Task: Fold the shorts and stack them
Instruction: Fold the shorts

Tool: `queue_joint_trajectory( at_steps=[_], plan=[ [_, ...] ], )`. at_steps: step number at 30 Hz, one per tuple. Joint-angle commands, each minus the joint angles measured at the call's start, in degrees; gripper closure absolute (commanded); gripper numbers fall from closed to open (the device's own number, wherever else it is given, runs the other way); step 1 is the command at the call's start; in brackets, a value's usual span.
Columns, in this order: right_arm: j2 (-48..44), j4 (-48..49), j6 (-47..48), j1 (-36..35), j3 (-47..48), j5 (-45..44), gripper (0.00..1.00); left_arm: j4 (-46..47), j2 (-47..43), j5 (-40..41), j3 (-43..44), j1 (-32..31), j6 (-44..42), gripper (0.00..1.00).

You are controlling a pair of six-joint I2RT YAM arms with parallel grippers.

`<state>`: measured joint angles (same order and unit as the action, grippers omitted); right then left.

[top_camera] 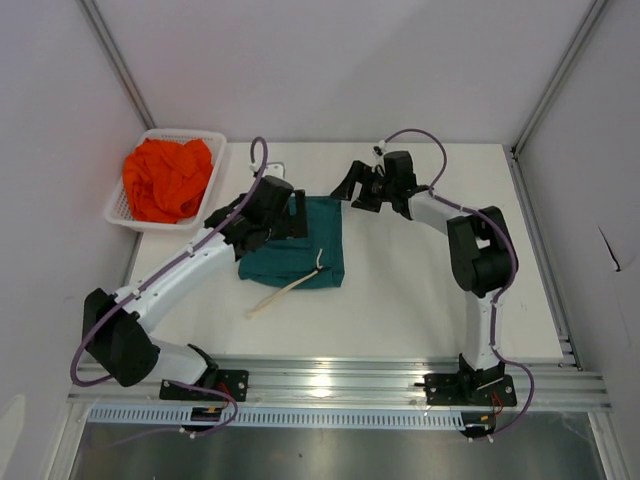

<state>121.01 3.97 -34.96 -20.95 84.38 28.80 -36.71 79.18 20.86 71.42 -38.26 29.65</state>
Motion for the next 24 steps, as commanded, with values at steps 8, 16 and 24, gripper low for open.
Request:
queue_joint_trajectory(
  at_steps=[8, 16, 24],
  plan=[
    [-17.3, 0.1, -1.2, -1.4, -11.2, -7.3, 0.27, 6.3, -3.6, -8.3, -15.3, 11.4, 7.3, 0.01],
    [-12.0, 7.9, -3.9, -5.2, -10.4, 1.3, 0.78, 9.5, -8.2, -8.1, -20.6, 15.1, 8.8, 0.02],
    [-2.6, 12.5, -9.0, -7.4, -6.2, 4.3, 0.91, 9.7, -7.1, -6.6, -22.9, 15.7, 8.9, 0.02]
  ],
)
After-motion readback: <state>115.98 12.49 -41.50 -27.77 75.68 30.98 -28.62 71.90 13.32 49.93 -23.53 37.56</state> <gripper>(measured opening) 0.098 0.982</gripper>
